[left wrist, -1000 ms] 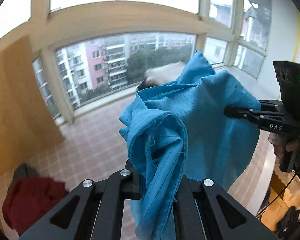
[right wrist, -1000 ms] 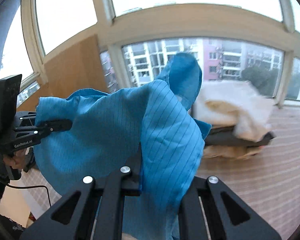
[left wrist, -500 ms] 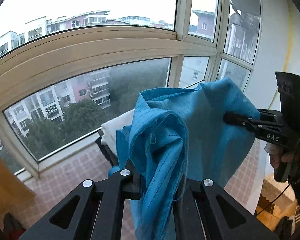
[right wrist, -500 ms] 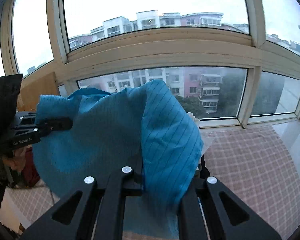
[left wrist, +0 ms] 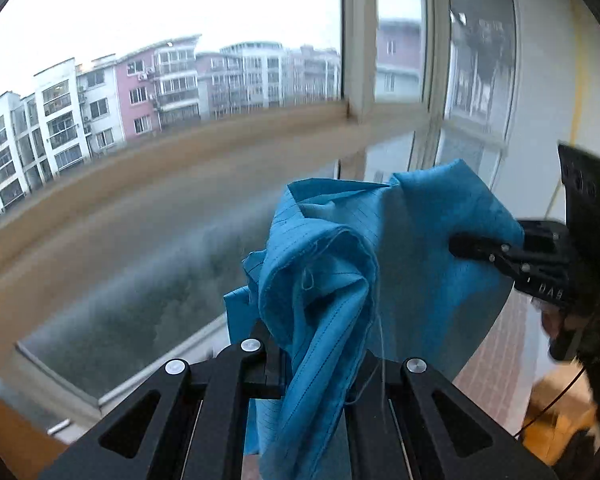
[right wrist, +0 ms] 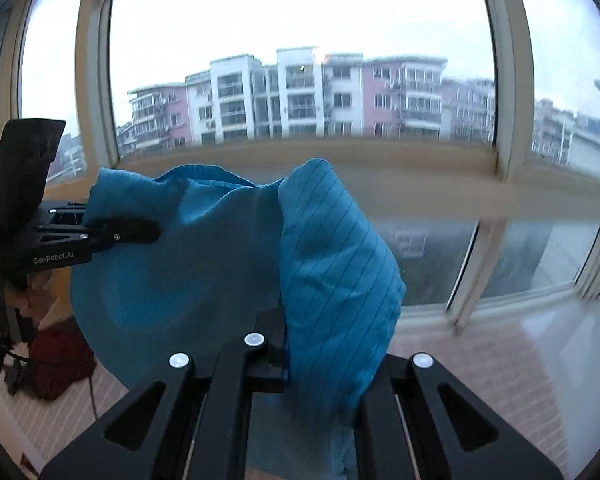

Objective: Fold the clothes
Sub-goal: 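Carry the jacket with both tools toward the stack of clothes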

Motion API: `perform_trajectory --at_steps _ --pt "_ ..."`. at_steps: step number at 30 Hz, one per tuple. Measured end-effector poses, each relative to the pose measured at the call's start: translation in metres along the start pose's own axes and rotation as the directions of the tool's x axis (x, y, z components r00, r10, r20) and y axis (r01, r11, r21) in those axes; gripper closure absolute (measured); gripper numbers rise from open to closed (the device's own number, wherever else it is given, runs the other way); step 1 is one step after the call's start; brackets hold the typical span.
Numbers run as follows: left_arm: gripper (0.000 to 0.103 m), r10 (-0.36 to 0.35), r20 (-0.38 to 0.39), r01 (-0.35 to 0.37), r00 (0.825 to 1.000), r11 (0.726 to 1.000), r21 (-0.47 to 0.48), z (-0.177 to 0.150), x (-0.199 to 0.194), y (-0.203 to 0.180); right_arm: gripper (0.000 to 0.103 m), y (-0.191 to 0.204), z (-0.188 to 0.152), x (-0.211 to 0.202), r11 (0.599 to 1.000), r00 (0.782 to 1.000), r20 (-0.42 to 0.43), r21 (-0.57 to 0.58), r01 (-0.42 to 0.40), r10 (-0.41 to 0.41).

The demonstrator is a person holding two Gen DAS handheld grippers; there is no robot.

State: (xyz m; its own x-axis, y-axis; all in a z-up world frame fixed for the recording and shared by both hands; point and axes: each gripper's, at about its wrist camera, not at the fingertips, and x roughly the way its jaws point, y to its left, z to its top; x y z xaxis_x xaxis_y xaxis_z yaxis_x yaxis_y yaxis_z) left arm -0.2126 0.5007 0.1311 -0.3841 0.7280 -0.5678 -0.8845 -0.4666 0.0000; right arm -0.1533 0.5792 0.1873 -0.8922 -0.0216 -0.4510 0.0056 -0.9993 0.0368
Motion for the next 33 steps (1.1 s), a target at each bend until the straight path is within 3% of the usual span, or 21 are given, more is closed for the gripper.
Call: perform_trajectory --at_steps 3,6,8,10,12,15,18,20,21,23,28,31,33 --pt "0.098 0.01 0.064 -0.01 0.998 1.0 0.004 0.032 -0.01 0.007 0.096 -0.011 0.045 -0.001 0.999 0.999 0.04 -0.027 0.028 -0.027" --pt "0.098 -0.014 0.093 0.016 0.996 1.0 -0.024 0.032 -0.006 0.017 0.096 -0.02 0.052 0.016 0.999 1.0 0.014 -0.024 0.021 -0.02" --pt "0.098 -0.035 0.06 0.037 0.998 0.998 -0.049 0.011 0.013 0.024 0.096 -0.025 0.032 0.046 1.0 0.998 -0.062 -0.005 -0.013 0.013" --pt "0.098 -0.056 -0.017 0.054 0.998 0.996 -0.073 -0.026 0.046 0.035 0.096 -0.032 -0.01 0.095 0.999 0.985 -0.165 0.013 -0.047 0.049" --pt "0.098 -0.08 -0.121 0.061 0.989 0.987 -0.149 -0.073 0.097 0.058 0.096 -0.043 -0.055 0.153 0.995 0.957 -0.276 0.072 -0.076 0.093" --pt "0.098 -0.127 -0.241 0.053 0.962 0.955 -0.291 -0.131 0.167 0.092 0.096 -0.053 -0.115 0.229 0.987 0.902 -0.411 0.131 -0.088 0.135" --pt "0.097 -0.103 -0.292 0.01 0.951 0.953 -0.301 -0.154 0.201 0.103 0.095 -0.046 -0.136 0.26 0.995 0.891 -0.444 0.068 -0.074 0.097" --pt "0.094 -0.099 -0.314 -0.007 0.944 0.948 -0.318 -0.163 0.22 0.111 0.084 -0.052 -0.135 0.272 0.996 0.881 -0.464 0.056 -0.074 0.092" --pt "0.082 -0.099 -0.32 -0.013 0.942 0.944 -0.329 -0.162 0.224 0.115 0.081 -0.057 -0.133 0.276 0.995 0.875 -0.474 0.067 -0.077 0.1" --pt "0.072 -0.085 -0.337 -0.035 0.938 0.942 -0.334 -0.163 0.228 0.124 0.072 -0.074 -0.128 0.28 0.987 0.867 -0.477 0.138 -0.086 0.142" --pt "0.067 -0.042 -0.341 -0.072 0.939 0.946 -0.315 -0.155 0.221 0.13 0.07 -0.121 -0.106 0.252 0.966 0.908 -0.395 0.257 -0.038 0.141" --pt "0.067 0.044 -0.316 -0.131 0.948 0.957 -0.26 -0.147 0.206 0.127 0.07 -0.126 -0.102 0.216 0.977 0.939 -0.343 0.203 0.061 0.012" --pt "0.069 0.111 -0.273 -0.174 0.956 0.96 -0.218 -0.139 0.187 0.122 0.07 -0.103 -0.106 0.197 0.991 0.955 -0.298 0.133 0.024 0.017"
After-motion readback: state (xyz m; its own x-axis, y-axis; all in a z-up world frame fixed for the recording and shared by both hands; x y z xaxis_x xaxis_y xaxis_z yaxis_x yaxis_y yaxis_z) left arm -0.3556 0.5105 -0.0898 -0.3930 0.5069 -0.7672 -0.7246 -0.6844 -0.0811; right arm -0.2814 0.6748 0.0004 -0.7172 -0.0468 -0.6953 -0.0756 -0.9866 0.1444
